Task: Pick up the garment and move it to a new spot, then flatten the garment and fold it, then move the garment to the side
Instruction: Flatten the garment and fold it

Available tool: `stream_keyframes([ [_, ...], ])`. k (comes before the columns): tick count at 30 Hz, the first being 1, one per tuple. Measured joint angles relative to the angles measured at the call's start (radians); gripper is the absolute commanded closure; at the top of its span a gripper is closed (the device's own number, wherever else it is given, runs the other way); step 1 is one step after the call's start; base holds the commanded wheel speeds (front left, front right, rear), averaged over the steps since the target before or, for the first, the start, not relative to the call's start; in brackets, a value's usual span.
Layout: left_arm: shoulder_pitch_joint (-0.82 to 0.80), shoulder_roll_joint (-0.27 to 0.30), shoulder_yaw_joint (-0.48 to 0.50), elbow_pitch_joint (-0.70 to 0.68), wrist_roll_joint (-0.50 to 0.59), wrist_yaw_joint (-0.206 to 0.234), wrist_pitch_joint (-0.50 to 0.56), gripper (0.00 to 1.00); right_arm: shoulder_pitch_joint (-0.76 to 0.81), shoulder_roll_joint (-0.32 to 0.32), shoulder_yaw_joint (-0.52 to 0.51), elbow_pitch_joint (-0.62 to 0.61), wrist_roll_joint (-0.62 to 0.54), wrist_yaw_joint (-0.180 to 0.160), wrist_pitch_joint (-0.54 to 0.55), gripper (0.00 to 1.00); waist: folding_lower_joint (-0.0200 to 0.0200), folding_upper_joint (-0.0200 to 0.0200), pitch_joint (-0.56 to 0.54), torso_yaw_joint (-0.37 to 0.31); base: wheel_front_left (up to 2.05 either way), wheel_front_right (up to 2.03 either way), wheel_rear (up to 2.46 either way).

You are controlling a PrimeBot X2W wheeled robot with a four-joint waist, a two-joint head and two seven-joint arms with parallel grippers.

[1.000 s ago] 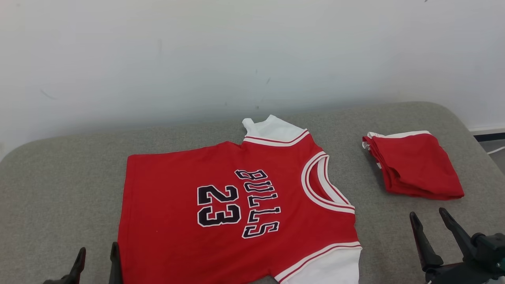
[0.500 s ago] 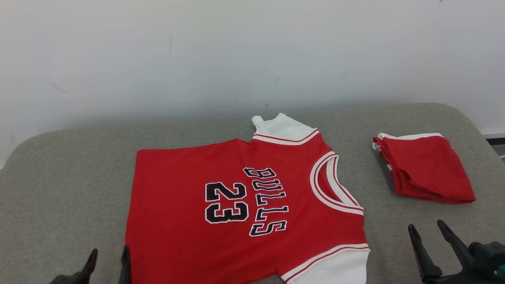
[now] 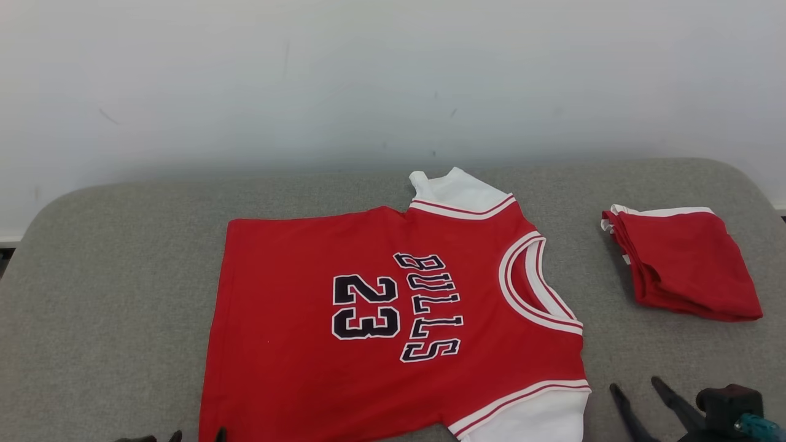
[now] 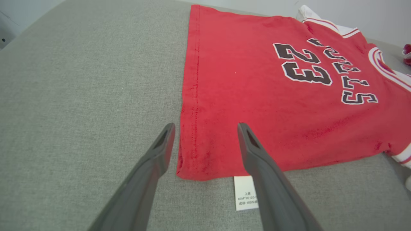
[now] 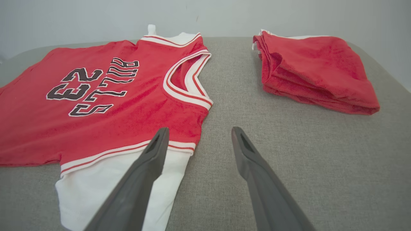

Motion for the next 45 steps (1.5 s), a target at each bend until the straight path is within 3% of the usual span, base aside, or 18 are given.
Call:
stream_keyframes([
  [17,-0.01,0.003,0.004,0.103,-0.045,-0.026,0.102,0.0,0.055,0.011,0.07,0.005,0.094,0.009,0.234,0.0,0.0,0.0,0.059,0.002,0.0,0.0,0.0],
  [37,-0.155,-0.022,-0.025,0.285,-0.071,-0.082,0.148,0.0,-0.008,0.076,0.15,0.091,0.128,0.03,0.372,0.0,0.0,-0.0001,0.07,0.026,0.0,0.0,0.0],
  [38,-0.157,-0.023,-0.024,0.294,-0.071,-0.088,0.148,0.15,-0.009,0.076,0.151,0.094,0.128,0.032,0.374,0.42,0.0,-0.0001,0.07,0.026,0.0,0.0,0.0],
  [39,-0.164,-0.024,-0.023,0.306,-0.073,-0.089,0.148,0.33,-0.011,0.077,0.151,0.098,0.128,0.032,0.377,0.57,-0.0001,-0.0001,0.07,0.026,0.0,0.0,0.0],
  [40,-0.171,-0.025,-0.022,0.318,-0.078,-0.089,0.148,0.58,-0.016,0.076,0.154,0.102,0.128,0.032,0.381,0.7,-0.0001,-0.0001,0.069,0.026,0.0,0.0,0.0],
  [41,-0.174,-0.026,-0.02,0.325,-0.082,-0.089,0.145,0.75,-0.022,0.076,0.154,0.108,0.128,0.032,0.383,1.0,0.0,-0.0001,0.069,0.025,0.0,0.0,0.0],
  [43,-0.177,-0.027,-0.014,0.343,-0.102,-0.095,0.139,1.0,-0.032,0.077,0.156,0.118,0.128,0.038,0.386,1.0,0.0,-0.0001,0.069,0.023,0.0,0.0,0.0],
  [45,-0.185,-0.031,-0.016,0.353,-0.106,-0.098,0.134,1.0,-0.037,0.084,0.158,0.122,0.128,0.044,0.387,1.0,0.0,-0.0001,0.068,0.022,0.0,0.0,0.0],
])
